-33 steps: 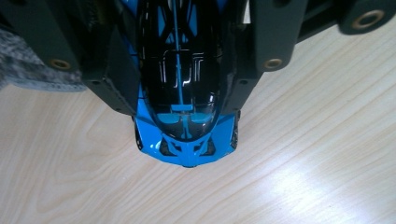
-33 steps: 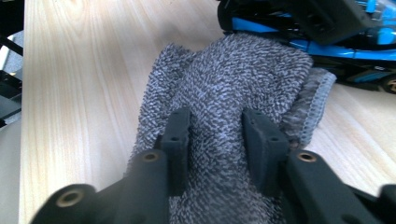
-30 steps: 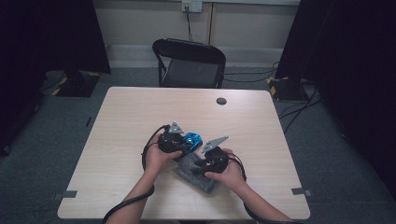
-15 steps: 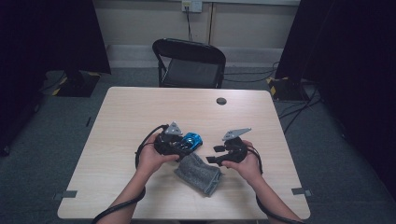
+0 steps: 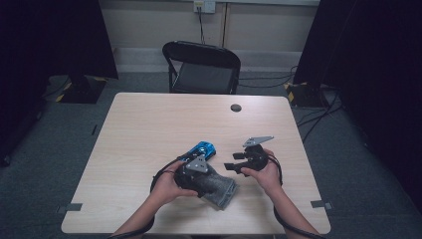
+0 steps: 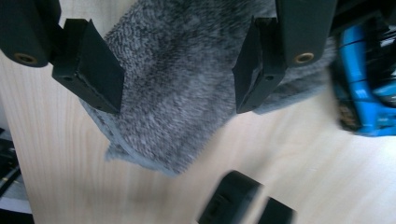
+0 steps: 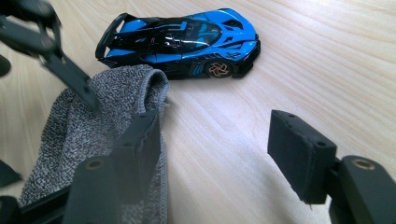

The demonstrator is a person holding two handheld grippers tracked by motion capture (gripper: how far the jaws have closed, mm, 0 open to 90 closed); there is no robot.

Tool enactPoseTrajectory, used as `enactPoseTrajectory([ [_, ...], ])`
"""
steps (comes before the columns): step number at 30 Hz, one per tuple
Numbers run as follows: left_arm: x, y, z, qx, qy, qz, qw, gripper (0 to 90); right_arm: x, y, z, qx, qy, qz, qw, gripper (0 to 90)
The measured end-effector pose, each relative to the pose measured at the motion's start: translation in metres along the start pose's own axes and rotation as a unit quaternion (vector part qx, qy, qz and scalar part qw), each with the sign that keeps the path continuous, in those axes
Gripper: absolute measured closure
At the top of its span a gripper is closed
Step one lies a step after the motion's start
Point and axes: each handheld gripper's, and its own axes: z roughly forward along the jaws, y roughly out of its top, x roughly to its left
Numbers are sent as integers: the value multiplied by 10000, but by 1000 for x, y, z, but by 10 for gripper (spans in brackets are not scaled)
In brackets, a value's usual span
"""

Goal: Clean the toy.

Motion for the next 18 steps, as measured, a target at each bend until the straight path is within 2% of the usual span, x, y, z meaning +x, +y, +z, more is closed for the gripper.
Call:
enactPoseTrajectory([
  [3,0,-5,9,73,16,50,10000,332,1,-1,1,23,1,-1,10000,344],
  [5,-2,-6,12,213,31,71,9997,332,1,-1,2,32,4,-19,10000,349],
  [7,-5,-7,17,354,90,205,9991,331,1,-2,2,43,38,-31,10000,373],
  [10,-7,-5,18,510,180,345,9979,357,1,-1,4,50,6,-59,10000,361],
  [12,-8,-4,19,503,214,330,9980,414,1,-1,5,42,3,-60,10000,357],
  [13,-10,-6,19,381,220,258,9987,505,3,2,6,36,-8,-92,10000,345],
  [14,-10,-6,19,381,220,258,9987,576,3,2,6,36,-8,-92,10000,345],
  [15,-10,-6,19,359,217,229,9989,576,4,3,7,42,10,-132,9999,343],
  [16,-11,-6,17,364,236,66,9990,662,6,6,9,45,-8,-215,9998,337],
  [17,-10,-6,15,376,209,-72,9990,694,7,9,11,72,-20,-289,9996,329],
  [18,-10,-6,15,376,209,-72,9990,711,7,9,11,72,-20,-289,9996,329],
])
